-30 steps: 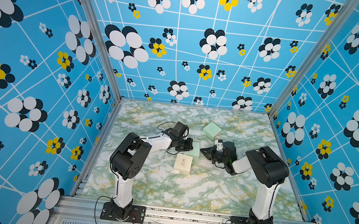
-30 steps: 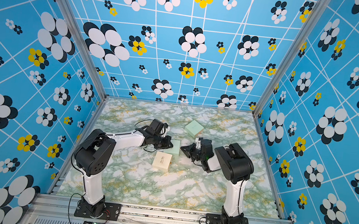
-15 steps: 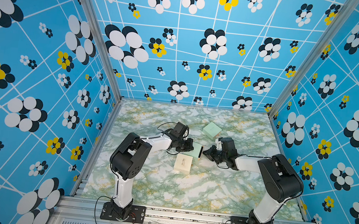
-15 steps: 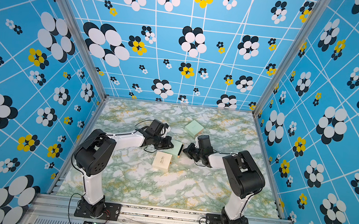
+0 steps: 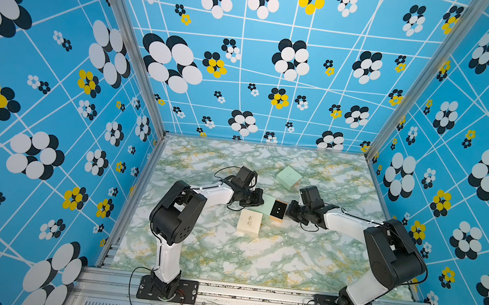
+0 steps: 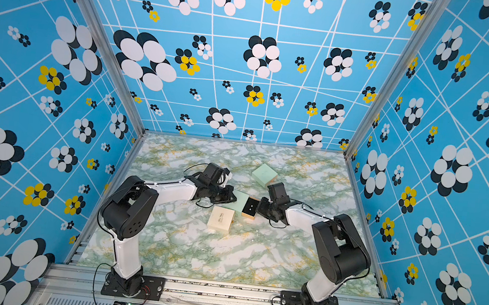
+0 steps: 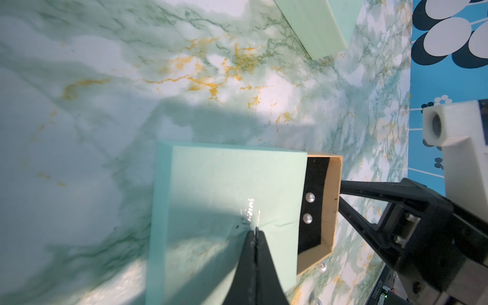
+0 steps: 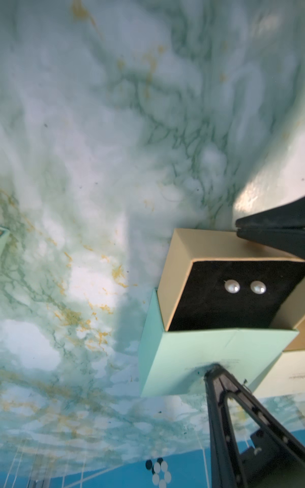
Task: Take out the earrings from the drawer-style jewelry box
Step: Open the drawer in the jewelry box.
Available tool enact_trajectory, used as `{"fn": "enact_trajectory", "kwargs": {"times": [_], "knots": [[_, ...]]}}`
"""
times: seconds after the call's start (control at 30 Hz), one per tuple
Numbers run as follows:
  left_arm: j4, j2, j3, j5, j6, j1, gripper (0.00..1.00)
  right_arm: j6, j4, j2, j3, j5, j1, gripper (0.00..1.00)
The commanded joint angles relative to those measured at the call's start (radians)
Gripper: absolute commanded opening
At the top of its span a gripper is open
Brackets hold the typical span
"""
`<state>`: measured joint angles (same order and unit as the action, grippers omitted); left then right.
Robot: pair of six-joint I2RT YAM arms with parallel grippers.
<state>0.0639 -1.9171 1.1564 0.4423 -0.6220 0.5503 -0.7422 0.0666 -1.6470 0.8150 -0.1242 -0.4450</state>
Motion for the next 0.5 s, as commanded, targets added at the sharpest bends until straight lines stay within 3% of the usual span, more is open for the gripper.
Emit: {"fn": "enact_trajectory", "kwargs": {"times": [0.0, 0.4, 0.47], "knots": [[0.063, -0.04, -0.035, -0.031, -0.009, -0.014, 0.0, 0.05, 0.152, 0.022, 0.011, 0.125, 0.0, 0.0], [0.066, -0.038, -0.032, -0.028, -0.009, -0.013, 0.0, 0.053, 0.118, 0.021, 0.015, 0.084, 0.0, 0.0], [0.068, -0.037, -0.031, -0.028, -0.009, -0.014, 0.0, 0.056, 0.119, 0.03, 0.021, 0.078, 0.0, 0.06]]}}
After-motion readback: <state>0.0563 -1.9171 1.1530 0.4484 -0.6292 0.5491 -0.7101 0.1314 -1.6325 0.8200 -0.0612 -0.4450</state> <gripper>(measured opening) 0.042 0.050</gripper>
